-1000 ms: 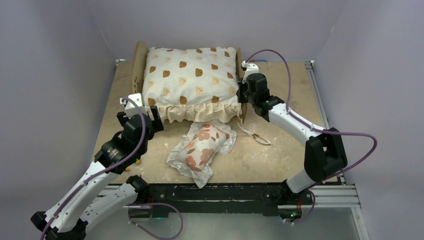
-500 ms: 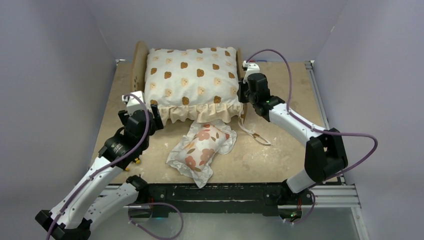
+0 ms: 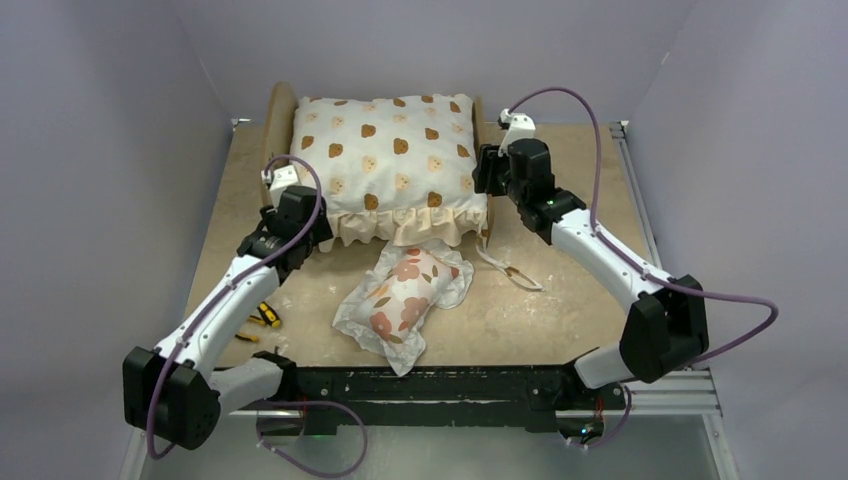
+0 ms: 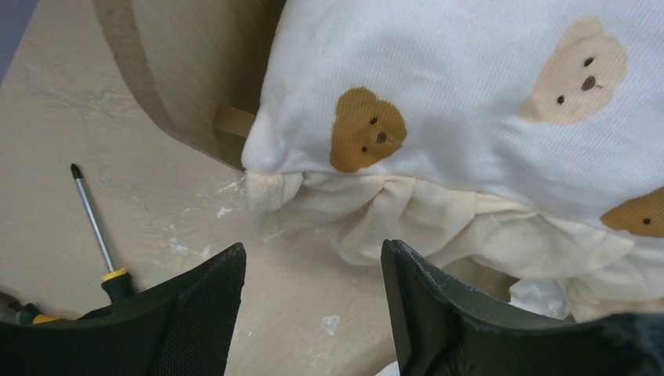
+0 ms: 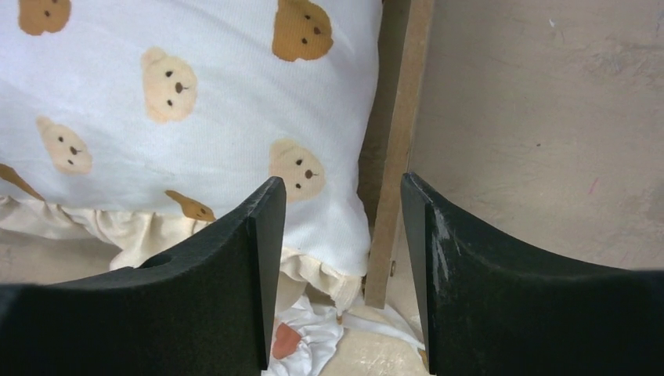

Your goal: Set up the pet bed

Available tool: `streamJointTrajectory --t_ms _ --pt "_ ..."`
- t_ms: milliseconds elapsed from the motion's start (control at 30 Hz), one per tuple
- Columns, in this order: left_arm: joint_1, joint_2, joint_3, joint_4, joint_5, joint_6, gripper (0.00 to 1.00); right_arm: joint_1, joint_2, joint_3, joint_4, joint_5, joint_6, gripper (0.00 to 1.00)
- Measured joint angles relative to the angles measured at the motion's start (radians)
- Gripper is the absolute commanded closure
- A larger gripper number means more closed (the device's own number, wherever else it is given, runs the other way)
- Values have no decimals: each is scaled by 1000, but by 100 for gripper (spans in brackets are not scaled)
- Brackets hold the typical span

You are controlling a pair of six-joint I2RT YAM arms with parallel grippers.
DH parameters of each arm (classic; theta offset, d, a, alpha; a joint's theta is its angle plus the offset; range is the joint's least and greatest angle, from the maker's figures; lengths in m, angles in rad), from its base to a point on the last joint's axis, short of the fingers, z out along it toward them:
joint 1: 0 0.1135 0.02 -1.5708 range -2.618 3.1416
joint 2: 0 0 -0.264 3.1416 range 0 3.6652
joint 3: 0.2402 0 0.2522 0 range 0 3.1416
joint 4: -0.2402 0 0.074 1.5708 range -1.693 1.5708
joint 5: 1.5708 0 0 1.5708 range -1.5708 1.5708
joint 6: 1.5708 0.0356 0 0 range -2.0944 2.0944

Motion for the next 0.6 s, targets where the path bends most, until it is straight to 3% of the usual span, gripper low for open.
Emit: streamJointTrajectory --t_ms 333,600 --pt "4 170 0 209 -111 -70 48 -29 68 -3 30 6 11 33" --pt "25 296 35 305 -220 -77 43 -34 109 -3 48 4 23 33"
